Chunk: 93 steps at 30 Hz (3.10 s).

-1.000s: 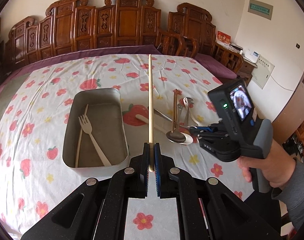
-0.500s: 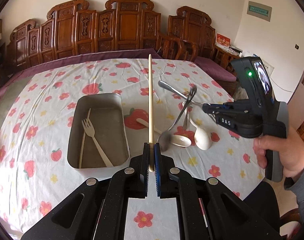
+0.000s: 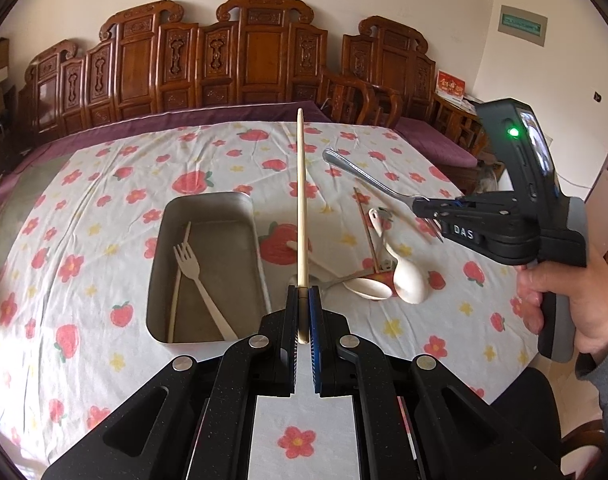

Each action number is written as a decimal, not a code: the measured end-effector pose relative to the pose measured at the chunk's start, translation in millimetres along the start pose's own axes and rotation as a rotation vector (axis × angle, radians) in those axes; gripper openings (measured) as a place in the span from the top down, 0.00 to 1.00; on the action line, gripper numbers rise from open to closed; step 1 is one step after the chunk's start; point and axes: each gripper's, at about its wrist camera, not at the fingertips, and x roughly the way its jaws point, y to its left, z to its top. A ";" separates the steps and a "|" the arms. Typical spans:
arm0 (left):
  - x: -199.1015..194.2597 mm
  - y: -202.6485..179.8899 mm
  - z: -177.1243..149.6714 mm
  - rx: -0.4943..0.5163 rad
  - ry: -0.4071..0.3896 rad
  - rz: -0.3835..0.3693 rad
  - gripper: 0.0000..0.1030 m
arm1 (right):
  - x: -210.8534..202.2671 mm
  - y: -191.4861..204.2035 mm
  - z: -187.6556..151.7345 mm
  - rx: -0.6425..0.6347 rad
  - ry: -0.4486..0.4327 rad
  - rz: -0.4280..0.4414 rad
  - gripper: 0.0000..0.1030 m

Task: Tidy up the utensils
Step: 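Lower the chopstick into the tray and open the left tool while the right tool releases the metal fork there, then withdraw both open tools from the tray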

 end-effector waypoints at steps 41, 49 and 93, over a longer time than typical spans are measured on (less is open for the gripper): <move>38.4 96.9 -8.8 -0.096 0.119 0.134 0.88 | 14.0 111.6 4.2 0.030 0.036 0.215 0.95; -3.7 121.2 -13.2 -0.080 0.061 0.165 0.85 | 38.3 137.6 12.8 0.097 0.082 0.170 0.95; -27.2 144.9 -10.3 -0.080 0.003 0.196 0.61 | 19.7 188.0 31.6 -0.045 0.008 0.211 0.64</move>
